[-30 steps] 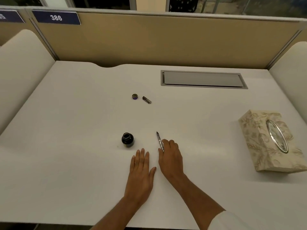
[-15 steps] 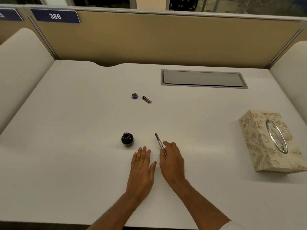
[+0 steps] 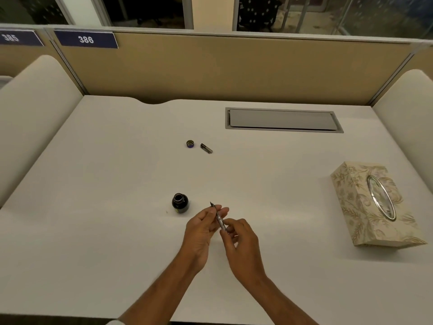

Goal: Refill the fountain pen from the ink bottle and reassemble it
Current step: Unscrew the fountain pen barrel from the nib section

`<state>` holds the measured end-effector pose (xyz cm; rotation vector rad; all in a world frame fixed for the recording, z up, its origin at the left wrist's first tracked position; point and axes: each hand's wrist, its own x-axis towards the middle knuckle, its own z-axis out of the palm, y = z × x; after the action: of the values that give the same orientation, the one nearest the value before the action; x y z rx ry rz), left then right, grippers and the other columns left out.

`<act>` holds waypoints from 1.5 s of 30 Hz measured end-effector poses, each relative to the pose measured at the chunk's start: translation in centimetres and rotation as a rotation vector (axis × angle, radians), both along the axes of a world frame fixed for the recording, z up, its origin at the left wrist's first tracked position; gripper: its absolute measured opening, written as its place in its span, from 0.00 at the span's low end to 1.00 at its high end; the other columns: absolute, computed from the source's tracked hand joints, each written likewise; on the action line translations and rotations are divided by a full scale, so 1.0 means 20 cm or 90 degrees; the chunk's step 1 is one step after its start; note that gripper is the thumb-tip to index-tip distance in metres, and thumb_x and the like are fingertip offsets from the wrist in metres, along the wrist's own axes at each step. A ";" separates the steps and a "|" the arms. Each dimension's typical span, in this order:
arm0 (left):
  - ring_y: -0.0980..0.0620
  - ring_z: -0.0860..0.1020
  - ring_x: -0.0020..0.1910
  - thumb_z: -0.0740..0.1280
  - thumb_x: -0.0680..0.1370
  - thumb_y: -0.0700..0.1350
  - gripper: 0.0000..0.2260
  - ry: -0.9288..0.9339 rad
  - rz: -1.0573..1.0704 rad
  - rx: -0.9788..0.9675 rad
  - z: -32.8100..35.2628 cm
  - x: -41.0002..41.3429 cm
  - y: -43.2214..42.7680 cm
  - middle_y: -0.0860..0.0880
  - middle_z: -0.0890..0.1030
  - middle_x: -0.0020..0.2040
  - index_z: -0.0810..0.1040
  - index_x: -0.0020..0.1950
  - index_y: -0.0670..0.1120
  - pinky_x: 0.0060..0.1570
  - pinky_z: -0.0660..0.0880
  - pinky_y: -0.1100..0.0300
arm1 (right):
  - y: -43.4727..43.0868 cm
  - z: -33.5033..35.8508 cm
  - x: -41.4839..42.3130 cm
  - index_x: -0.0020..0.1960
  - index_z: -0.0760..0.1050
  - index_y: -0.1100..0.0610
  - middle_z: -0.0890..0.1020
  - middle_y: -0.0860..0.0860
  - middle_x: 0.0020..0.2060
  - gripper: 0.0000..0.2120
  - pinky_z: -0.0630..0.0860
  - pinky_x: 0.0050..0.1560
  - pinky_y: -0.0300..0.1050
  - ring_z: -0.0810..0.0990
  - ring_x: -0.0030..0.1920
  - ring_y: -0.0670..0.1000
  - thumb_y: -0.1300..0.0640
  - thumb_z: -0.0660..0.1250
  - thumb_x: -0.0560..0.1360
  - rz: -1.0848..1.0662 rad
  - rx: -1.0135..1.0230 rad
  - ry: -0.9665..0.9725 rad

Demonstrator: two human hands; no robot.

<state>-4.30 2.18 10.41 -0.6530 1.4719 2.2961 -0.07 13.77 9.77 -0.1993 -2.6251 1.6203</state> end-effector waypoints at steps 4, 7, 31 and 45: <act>0.42 0.83 0.62 0.63 0.84 0.41 0.11 -0.021 0.009 0.052 0.01 0.00 -0.01 0.38 0.87 0.57 0.80 0.61 0.38 0.64 0.77 0.50 | 0.04 0.10 -0.02 0.49 0.83 0.53 0.85 0.51 0.38 0.10 0.77 0.41 0.37 0.81 0.37 0.45 0.52 0.64 0.82 0.022 -0.168 -0.192; 0.41 0.83 0.60 0.64 0.83 0.41 0.10 -0.032 0.013 0.098 0.04 -0.01 -0.02 0.37 0.86 0.57 0.80 0.61 0.38 0.59 0.78 0.50 | 0.06 0.17 -0.03 0.49 0.83 0.58 0.85 0.53 0.35 0.17 0.77 0.41 0.41 0.80 0.36 0.47 0.48 0.61 0.83 0.037 -0.272 -0.324; 0.42 0.87 0.52 0.67 0.81 0.37 0.10 -0.062 0.056 0.176 0.16 -0.05 -0.02 0.37 0.87 0.52 0.80 0.60 0.34 0.51 0.85 0.54 | 0.05 0.32 -0.03 0.45 0.83 0.66 0.83 0.57 0.36 0.05 0.82 0.40 0.41 0.80 0.34 0.51 0.64 0.74 0.74 -0.212 -0.524 -0.356; 0.42 0.88 0.51 0.67 0.81 0.37 0.09 -0.058 0.039 0.175 0.21 -0.02 -0.03 0.37 0.87 0.51 0.81 0.59 0.34 0.49 0.85 0.53 | 0.04 0.35 -0.03 0.49 0.82 0.70 0.83 0.61 0.40 0.06 0.84 0.44 0.46 0.82 0.39 0.56 0.66 0.72 0.76 -0.273 -0.657 -0.398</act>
<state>-4.75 1.54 14.54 -0.7179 1.0824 2.4207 -0.63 14.48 16.72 -1.3496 -1.4764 2.8102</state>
